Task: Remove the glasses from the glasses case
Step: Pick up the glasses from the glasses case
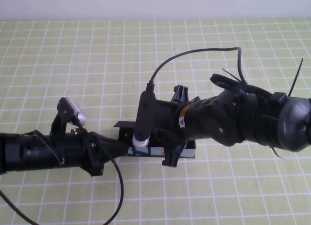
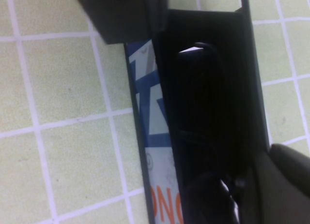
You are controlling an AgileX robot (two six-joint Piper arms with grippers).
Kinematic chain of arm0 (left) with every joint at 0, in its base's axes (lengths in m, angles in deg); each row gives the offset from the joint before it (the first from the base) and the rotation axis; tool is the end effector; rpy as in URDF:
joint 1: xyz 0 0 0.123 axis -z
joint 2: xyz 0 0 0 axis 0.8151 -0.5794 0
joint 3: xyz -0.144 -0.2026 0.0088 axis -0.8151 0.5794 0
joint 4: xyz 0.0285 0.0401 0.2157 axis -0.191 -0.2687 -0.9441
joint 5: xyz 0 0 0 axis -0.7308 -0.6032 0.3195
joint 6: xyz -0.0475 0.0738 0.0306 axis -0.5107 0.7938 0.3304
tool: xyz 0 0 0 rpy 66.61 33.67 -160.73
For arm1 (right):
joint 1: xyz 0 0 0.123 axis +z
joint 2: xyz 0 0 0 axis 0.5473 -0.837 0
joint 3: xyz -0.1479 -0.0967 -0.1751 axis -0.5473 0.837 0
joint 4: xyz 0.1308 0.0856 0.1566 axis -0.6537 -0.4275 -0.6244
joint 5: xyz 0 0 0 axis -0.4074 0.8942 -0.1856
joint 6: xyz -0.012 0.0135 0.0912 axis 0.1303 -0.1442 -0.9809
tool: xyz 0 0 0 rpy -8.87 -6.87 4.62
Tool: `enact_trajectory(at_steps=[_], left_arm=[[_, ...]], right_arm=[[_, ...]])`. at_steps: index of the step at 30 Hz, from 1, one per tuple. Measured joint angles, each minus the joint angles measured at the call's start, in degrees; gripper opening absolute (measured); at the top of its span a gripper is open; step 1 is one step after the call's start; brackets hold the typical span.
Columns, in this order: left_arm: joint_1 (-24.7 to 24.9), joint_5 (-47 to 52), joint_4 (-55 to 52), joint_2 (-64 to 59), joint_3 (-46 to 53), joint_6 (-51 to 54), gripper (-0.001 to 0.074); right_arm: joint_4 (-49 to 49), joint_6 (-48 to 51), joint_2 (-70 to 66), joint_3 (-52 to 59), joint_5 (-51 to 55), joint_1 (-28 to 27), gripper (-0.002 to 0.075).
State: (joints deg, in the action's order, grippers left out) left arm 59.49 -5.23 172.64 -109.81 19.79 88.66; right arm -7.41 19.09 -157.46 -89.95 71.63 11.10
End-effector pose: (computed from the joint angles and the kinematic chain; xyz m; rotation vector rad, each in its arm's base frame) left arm 0.2523 -0.1014 0.1431 0.8867 1.9365 -1.0582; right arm 0.2630 0.2523 0.2004 -1.6750 1.6938 -0.0532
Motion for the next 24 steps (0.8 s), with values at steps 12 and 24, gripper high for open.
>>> enact_trajectory(at_steps=[12,24], left_arm=[[0.0,-1.1,0.9,-5.9,-3.7,1.1,-0.0004],[0.0,-1.1,1.0,-7.0,-3.7,2.2,-0.0004]], right_arm=[[-0.2,0.0,0.0,0.0,-0.1,0.0,-0.0001],[-2.7,-0.1,2.8,0.1,-0.8,0.0,0.0119]])
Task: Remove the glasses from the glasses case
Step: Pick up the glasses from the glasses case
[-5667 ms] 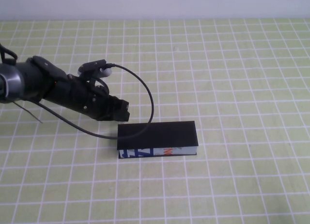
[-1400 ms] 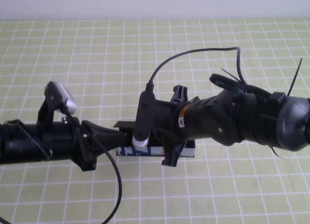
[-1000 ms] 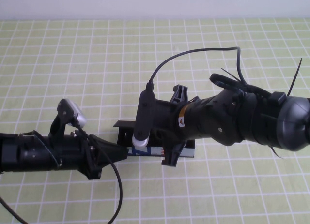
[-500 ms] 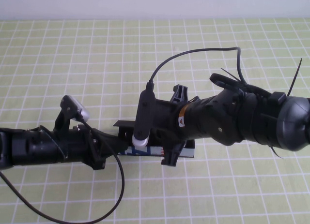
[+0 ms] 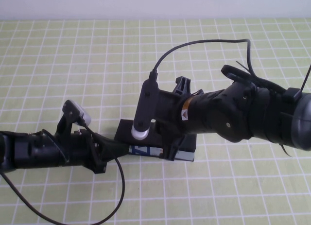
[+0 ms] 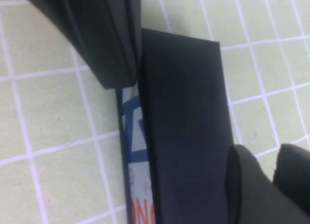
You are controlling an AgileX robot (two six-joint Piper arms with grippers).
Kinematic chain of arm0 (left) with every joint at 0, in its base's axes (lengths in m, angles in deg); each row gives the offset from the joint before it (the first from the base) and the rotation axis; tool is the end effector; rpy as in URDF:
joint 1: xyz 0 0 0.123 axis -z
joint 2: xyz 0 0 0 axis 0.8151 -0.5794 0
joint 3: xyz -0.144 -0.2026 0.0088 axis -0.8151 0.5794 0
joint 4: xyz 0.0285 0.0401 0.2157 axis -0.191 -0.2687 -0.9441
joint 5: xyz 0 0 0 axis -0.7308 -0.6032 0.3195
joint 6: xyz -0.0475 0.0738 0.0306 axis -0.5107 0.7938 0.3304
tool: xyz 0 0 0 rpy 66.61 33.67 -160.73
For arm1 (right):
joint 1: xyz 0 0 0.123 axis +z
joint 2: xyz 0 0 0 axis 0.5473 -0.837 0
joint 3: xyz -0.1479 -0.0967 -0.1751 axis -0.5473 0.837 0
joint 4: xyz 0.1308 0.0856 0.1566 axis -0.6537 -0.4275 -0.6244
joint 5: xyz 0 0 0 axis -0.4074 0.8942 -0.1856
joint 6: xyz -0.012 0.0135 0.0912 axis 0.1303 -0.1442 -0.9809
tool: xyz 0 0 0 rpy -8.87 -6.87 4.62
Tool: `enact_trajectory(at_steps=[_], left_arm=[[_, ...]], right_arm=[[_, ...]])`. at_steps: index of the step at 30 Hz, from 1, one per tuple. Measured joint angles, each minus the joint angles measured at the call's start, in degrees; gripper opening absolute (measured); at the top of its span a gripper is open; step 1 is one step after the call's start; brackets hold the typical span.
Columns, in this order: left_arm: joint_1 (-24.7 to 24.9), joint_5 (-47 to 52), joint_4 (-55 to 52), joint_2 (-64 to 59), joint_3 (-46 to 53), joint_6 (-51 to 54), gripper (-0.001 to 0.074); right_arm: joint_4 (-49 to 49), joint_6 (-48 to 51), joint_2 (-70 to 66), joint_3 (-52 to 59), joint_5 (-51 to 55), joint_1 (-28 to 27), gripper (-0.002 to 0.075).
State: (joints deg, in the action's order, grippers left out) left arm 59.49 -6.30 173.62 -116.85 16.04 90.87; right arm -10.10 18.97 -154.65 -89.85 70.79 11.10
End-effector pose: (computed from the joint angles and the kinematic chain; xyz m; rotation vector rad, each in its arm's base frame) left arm 0.2693 -0.1018 0.1200 0.8809 1.9756 -1.0482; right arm 0.2595 0.2508 0.2186 -1.5978 1.6838 -0.0119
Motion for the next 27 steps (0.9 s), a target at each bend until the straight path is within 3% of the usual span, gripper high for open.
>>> enact_trajectory(at_steps=[8,18,23,27], left_arm=[[0.0,0.2,0.1,0.0,-1.7,0.2,-0.0004],[0.0,0.2,0.1,0.0,-3.1,0.1,-0.0004],[0.0,0.3,0.0,0.0,-4.4,-1.1,-0.0004],[0.0,0.6,0.0,0.0,-4.6,-1.8,-0.0004]], right_arm=[[0.2,0.0,-0.4,0.0,-1.0,0.0,0.0132],[-14.3,-0.1,1.8,0.0,10.7,0.3,0.0131],[-22.5,-1.2,1.3,0.0,12.1,2.1,0.0046],[-20.1,-8.8,-1.1,0.0,8.0,2.1,-0.0004]])
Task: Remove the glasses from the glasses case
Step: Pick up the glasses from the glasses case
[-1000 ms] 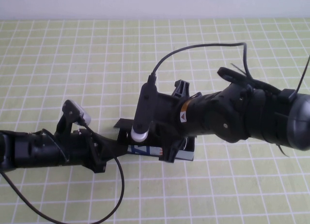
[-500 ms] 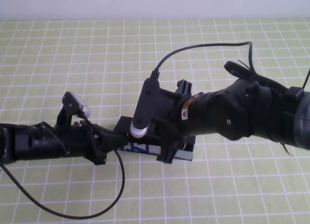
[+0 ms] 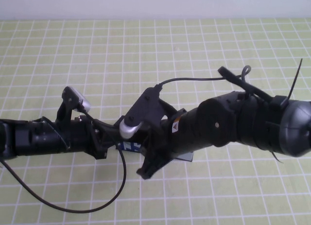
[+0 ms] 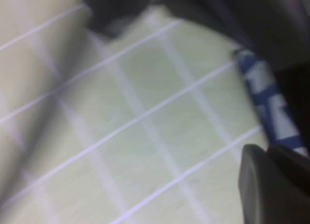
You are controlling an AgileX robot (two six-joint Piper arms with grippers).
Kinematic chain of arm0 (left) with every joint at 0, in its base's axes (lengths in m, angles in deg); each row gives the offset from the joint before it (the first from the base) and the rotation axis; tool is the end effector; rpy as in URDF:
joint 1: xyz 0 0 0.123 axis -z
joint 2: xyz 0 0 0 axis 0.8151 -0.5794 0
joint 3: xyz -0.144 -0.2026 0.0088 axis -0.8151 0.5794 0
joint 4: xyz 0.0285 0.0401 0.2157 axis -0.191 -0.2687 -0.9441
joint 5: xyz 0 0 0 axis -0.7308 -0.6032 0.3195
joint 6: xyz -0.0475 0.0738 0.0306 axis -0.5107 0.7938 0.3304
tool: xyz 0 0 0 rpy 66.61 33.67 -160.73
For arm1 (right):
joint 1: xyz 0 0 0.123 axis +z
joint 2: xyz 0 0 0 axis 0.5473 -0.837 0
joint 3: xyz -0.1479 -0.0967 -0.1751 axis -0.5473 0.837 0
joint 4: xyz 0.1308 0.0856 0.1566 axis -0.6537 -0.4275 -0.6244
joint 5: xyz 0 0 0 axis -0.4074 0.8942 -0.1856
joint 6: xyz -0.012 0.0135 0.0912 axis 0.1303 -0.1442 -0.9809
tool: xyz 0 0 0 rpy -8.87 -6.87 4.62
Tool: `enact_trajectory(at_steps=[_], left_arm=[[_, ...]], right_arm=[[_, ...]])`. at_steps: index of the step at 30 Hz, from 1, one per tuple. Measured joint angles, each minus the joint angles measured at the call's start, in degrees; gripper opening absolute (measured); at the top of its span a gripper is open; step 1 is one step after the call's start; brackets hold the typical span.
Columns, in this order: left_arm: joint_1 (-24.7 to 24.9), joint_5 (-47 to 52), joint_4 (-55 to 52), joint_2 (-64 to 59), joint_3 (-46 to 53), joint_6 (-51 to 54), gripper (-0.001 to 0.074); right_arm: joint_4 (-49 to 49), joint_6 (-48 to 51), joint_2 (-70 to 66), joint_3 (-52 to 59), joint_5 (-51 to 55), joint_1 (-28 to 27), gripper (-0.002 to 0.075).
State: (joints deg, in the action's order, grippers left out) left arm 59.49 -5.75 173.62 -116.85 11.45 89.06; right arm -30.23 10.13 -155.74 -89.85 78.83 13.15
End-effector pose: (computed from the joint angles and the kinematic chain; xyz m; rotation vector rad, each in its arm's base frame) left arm 0.2860 -0.1037 0.1340 0.8787 1.9172 -1.0323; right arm 0.2360 0.2635 0.2045 -1.3326 2.1090 0.3748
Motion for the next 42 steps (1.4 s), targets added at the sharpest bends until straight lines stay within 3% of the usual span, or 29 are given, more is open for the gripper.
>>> enact_trajectory(at_steps=[6,16,23,33,42], left_arm=[[0.0,0.0,0.0,0.0,0.0,0.0,-0.0004],[0.0,0.0,0.0,0.0,-0.1,0.1,-0.0004],[0.0,-4.9,0.1,-0.5,-1.9,0.3,-0.0004],[0.0,-3.5,1.1,-2.2,-2.6,-3.2,-0.0004],[0.0,-3.0,0.3,-2.3,-2.6,-4.8,-0.0004]], right_arm=[[3.8,-9.1,-2.3,0.0,-6.8,-2.8,-0.0015],[4.1,-11.0,-2.6,0.0,-13.2,-5.3,-0.0016],[4.1,-11.1,-2.6,0.0,-13.6,-5.4,-0.0016],[4.1,-11.1,-2.6,0.0,-13.8,-5.6,-0.0016],[2.0,-11.1,-7.6,-8.2,-7.5,-11.2,-0.0016]])
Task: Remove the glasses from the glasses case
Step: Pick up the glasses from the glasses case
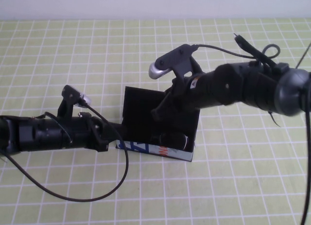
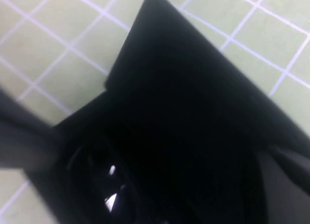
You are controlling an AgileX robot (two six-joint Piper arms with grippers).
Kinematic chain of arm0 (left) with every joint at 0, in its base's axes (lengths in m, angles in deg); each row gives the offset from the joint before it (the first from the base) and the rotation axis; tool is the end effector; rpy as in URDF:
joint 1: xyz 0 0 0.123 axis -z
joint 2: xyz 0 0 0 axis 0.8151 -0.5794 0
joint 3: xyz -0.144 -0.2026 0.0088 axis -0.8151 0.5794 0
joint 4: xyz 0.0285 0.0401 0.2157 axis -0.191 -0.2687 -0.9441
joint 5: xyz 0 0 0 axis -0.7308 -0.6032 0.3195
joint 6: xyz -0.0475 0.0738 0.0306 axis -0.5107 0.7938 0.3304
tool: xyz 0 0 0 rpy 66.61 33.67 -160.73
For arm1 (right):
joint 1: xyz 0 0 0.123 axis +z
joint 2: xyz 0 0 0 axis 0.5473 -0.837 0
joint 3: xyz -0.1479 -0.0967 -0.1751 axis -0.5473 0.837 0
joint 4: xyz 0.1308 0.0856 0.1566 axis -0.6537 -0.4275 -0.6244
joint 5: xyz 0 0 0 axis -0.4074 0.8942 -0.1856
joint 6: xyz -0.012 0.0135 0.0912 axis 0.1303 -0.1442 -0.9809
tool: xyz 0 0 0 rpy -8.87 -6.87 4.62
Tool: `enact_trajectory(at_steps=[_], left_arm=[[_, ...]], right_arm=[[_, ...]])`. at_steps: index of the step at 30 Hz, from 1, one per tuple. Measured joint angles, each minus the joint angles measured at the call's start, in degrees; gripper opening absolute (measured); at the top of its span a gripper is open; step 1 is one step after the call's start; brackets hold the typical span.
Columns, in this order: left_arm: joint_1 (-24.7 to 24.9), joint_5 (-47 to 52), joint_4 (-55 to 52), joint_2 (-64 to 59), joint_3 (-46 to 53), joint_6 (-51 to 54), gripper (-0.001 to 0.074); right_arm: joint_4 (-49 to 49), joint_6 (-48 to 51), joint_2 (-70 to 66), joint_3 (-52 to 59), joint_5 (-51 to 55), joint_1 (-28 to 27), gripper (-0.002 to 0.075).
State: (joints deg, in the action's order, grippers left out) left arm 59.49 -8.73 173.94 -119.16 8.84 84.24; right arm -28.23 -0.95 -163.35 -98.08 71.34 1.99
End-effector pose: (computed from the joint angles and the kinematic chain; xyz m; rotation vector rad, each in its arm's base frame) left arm 0.2982 -0.1021 0.1265 0.7912 2.0013 -1.0251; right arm 0.3179 0.2327 0.2010 -0.8613 2.1900 0.3402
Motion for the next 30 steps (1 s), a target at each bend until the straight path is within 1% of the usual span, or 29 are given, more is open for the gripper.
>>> enact_trajectory(at_steps=[4,9,14,19,21,26,28,30], left_arm=[[0.0,0.1,-0.1,0.0,0.0,-0.1,-0.0004],[0.0,0.1,-0.1,0.0,0.0,-0.1,-0.0004],[0.0,0.1,-0.1,0.0,0.0,-0.2,-0.0004],[0.0,0.1,-0.2,0.0,0.0,-0.2,-0.0004],[0.0,0.1,-0.2,0.0,0.0,-0.2,-0.0004],[0.0,0.1,-0.2,0.0,0.0,-0.2,-0.0004],[0.0,0.1,-0.2,0.0,0.0,-0.4,-0.0004],[0.0,0.1,-0.2,0.0,0.0,-0.4,-0.0004]], right_arm=[[-1.3,0.0,-5.5,-6.9,6.6,-1.3,-0.0016],[-2.9,0.0,-10.3,-11.9,12.2,-1.9,-0.0016],[-3.2,0.0,-11.2,-13.3,13.7,-2.2,-0.0016],[-3.2,0.7,-9.5,-15.6,20.3,-2.4,-0.0016],[-3.2,2.9,-7.6,-16.2,23.8,-2.2,-0.0016],[-3.8,14.9,-2.9,-16.8,34.2,-0.6,-0.0012],[-4.1,19.5,-2.6,-16.8,37.5,0.1,0.0013],[-4.1,22.7,-2.8,-16.8,39.1,0.4,0.0064]])
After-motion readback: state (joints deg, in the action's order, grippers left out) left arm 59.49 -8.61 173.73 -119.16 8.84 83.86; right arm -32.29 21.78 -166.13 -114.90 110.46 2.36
